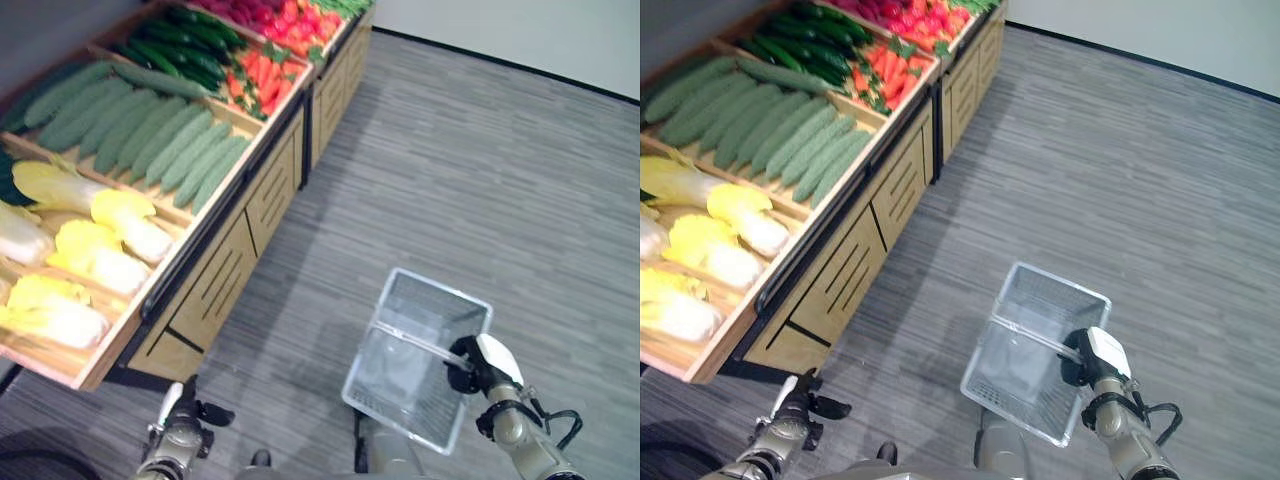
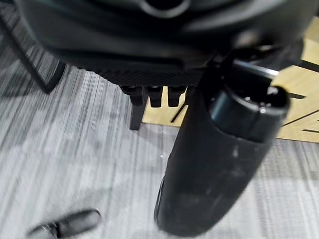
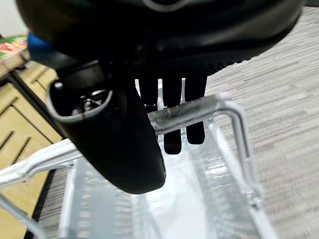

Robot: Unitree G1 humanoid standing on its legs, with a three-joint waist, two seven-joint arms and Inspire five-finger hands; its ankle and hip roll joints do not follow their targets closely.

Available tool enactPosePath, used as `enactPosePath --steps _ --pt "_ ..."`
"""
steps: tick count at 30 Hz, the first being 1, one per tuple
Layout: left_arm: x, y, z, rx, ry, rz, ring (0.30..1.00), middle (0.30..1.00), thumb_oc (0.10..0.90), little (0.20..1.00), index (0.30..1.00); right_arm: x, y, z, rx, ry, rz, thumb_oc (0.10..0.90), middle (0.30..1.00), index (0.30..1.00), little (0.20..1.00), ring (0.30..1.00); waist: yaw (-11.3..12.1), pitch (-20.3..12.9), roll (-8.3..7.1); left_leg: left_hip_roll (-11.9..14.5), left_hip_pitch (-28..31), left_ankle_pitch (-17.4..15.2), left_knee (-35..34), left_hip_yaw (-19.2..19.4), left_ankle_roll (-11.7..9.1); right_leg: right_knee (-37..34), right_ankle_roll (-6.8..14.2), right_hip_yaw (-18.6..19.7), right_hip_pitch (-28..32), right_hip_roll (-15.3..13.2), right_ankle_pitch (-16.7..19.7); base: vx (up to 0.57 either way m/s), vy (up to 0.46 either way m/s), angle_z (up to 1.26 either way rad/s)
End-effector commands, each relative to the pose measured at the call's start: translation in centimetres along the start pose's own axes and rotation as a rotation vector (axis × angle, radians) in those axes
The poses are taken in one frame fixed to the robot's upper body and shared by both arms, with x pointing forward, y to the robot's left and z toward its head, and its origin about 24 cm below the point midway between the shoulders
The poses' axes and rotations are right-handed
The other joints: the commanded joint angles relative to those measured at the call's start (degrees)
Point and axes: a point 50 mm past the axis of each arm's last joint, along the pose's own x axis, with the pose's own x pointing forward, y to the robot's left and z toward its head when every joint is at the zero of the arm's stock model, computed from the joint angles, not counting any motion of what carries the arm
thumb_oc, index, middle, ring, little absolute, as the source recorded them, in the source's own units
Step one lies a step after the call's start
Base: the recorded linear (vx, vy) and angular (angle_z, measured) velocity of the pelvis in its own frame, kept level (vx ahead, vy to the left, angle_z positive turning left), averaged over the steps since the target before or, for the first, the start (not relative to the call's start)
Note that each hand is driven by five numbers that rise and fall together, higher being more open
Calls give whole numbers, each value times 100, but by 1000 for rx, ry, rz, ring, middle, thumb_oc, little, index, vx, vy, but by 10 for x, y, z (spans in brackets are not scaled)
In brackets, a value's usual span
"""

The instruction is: Get the vegetables into the basket

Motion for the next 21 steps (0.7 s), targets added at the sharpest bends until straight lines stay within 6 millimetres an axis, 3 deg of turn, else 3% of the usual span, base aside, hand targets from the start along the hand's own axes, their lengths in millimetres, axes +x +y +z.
enactPosePath --steps 1,2,3,4,5,7,9,11,12,14,15,16,18,21 --pt "6 33 2 -57 -5 108 1000 1000 900 1000 1000 14 -61 20 17 -138 -223 400 300 300 300 300 -6 -25 -249 -137 -20 463 1323 -46 -79 343 586 108 -319 -287 -43 213 -190 3" --pt "6 33 2 -57 -5 108 1000 1000 900 1000 1000 14 -61 20 17 -138 -223 400 300 300 300 300 -13 -28 -247 -136 -29 460 1331 -53 -80 342 586 102 -320 -287 -43 321 -389 -2" --pt "5 25 0 -73 15 95 1000 1000 900 1000 1000 13 -69 21 22 -153 -259 400 300 300 300 300 15 120 -323 -35 -699 860 2228 210 -98 282 376 -122 -47 -314 -191 161 -301 52" --pt "5 23 1 -62 15 87 1000 1000 900 1000 1000 13 -74 19 14 -151 -271 400 300 300 300 300 12 161 -341 29 -911 931 2489 382 -94 253 303 -238 66 -300 -289 289 -468 85" --pt "4 20 -1 -42 21 74 1000 1000 900 1000 1000 11 -78 15 12 -139 -290 400 300 300 300 300 14 215 -337 249 -1171 1032 2370 907 -88 217 231 -438 254 -290 -488 215 -307 114" --pt "4 17 0 -37 22 68 1000 1000 900 1000 1000 9 -82 12 10 -131 -309 400 300 300 300 300 12 272 -285 346 -1444 891 2141 1277 -88 170 233 -662 418 -305 -638 181 -204 93" --pt "4 15 1 -23 23 60 1000 1000 900 1000 1000 6 -84 5 4 -109 -324 400 300 300 300 300 -19 246 -232 321 -1662 711 1510 1707 -29 154 296 -911 501 -360 -762 169 -75 74" --pt "4 14 0 -17 25 56 1000 1000 900 1000 1000 5 -84 2 4 -96 -326 400 300 300 300 300 -31 221 -211 273 -1701 684 1221 1824 -11 162 319 -974 526 -384 -821 188 34 90" --pt "3 11 -2 0 30 47 1000 1000 900 1000 1000 2 -82 -3 11 -75 -332 400 300 300 300 300 -43 153 -93 192 -1774 789 503 2189 -111 147 396 -1122 719 -346 -1005 257 82 62" --pt "2 10 -5 6 39 42 1000 1000 900 1000 1000 3 -81 -2 10 -76 -332 400 300 300 300 300 -12 136 -79 164 -1752 931 243 2236 -129 147 410 -1175 782 -347 -1041 247 99 46" --pt "1 11 -10 14 52 43 1000 1000 900 1000 1000 3 -78 -2 16 -68 -328 400 300 300 300 300 71 119 -42 317 -1992 1404 -132 2407 -234 120 423 -1291 946 -338 -1083 276 146 45" --pt "0 11 -15 20 69 42 1000 1000 900 1000 1000 3 -76 -3 13 -63 -317 400 300 300 300 300 106 105 -48 358 -1974 1531 -278 2449 -268 124 430 -1337 1046 -349 -1121 350 192 39" --pt "-1 11 -21 23 87 38 1000 1000 900 1000 1000 3 -74 -2 13 -65 -304 400 300 300 300 300 160 108 -85 358 -1900 1550 -317 2399 -288 146 457 -1343 1157 -373 -1173 212 163 18" --pt "-5 11 -34 41 126 25 1000 1000 900 1000 1000 3 -65 -3 7 -50 -268 400 300 300 300 300 226 13 -162 208 -1697 1417 -469 2467 -155 302 553 -1378 1259 -539 -1218 187 241 0"
